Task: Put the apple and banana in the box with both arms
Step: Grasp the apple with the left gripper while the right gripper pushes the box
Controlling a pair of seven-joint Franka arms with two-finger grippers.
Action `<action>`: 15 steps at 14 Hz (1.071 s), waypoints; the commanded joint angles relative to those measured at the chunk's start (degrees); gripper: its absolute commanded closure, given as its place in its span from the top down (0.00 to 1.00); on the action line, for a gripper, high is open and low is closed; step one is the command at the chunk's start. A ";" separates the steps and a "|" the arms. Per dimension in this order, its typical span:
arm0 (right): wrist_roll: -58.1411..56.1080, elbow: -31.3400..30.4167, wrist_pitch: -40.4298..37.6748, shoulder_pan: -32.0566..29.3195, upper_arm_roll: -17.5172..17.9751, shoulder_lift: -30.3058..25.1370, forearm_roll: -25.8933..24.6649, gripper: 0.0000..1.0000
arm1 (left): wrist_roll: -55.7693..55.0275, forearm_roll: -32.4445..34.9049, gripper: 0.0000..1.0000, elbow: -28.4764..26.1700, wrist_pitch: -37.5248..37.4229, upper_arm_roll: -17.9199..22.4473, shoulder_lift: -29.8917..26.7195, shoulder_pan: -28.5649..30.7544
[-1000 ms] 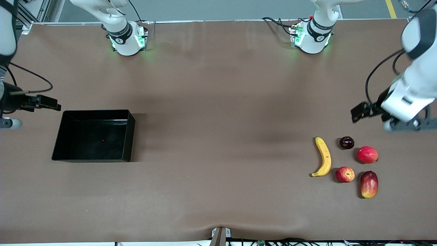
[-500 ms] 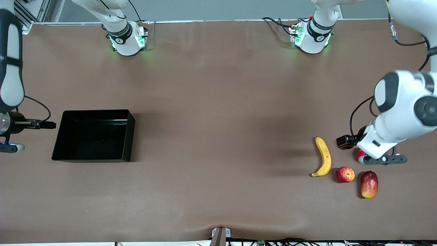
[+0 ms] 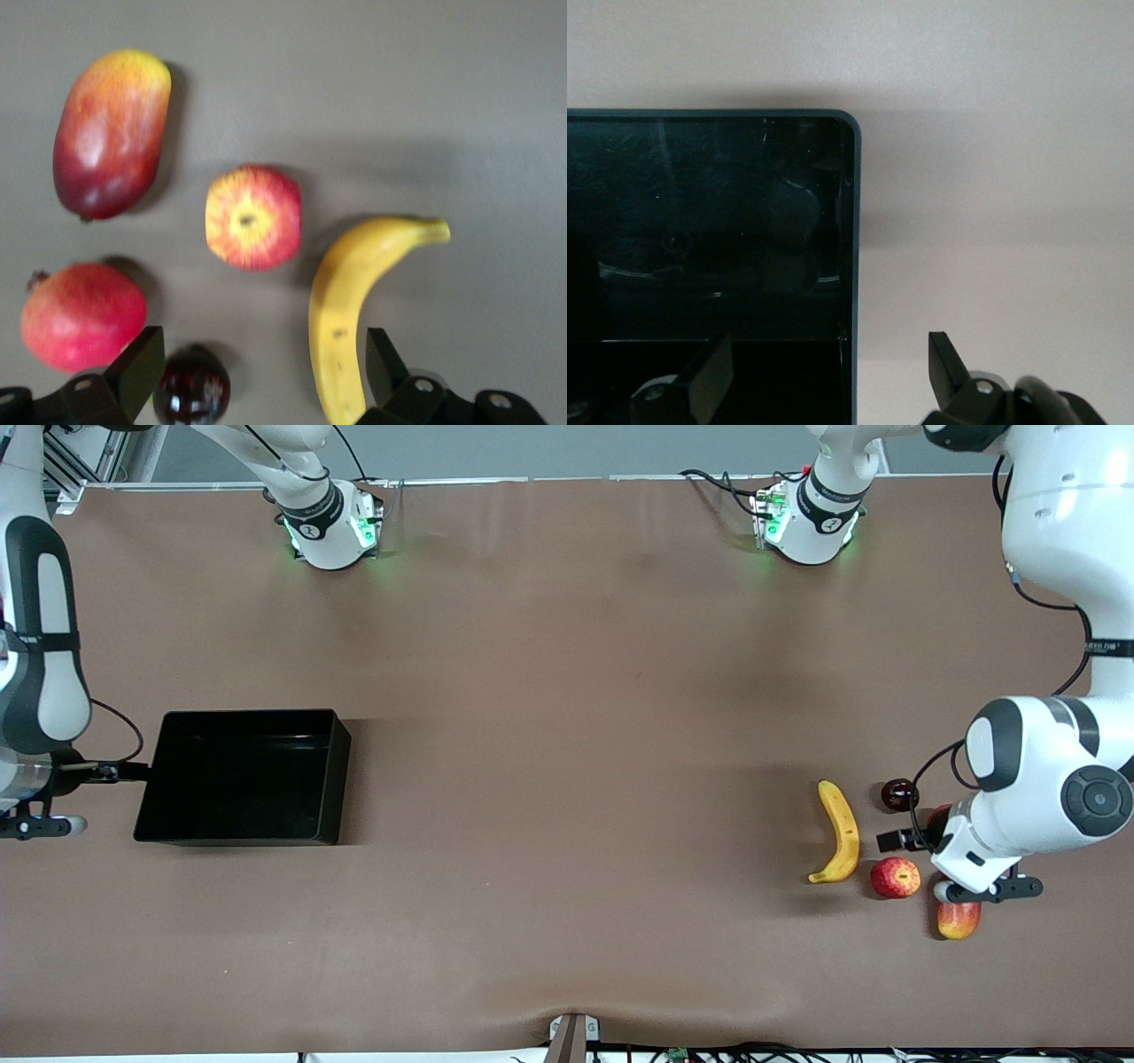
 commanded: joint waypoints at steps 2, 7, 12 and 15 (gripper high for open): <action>-1.73 -2.50 4.10 -2.29 1.08 1.68 -0.27 0.77 | 0.21 1.21 1.00 3.20 5.80 -0.03 4.62 -0.04; -7.72 -7.61 9.31 -3.44 1.17 1.50 2.54 0.20 | 2.74 1.21 1.00 3.81 8.54 2.87 6.92 -0.66; -7.98 -7.00 5.03 -3.08 1.34 0.98 3.59 0.00 | 3.82 1.21 1.00 3.81 9.42 2.87 8.41 -0.13; -7.11 -3.85 -5.95 -1.33 1.52 -1.48 10.17 0.00 | 3.28 0.86 1.00 3.73 9.42 2.87 8.24 -0.57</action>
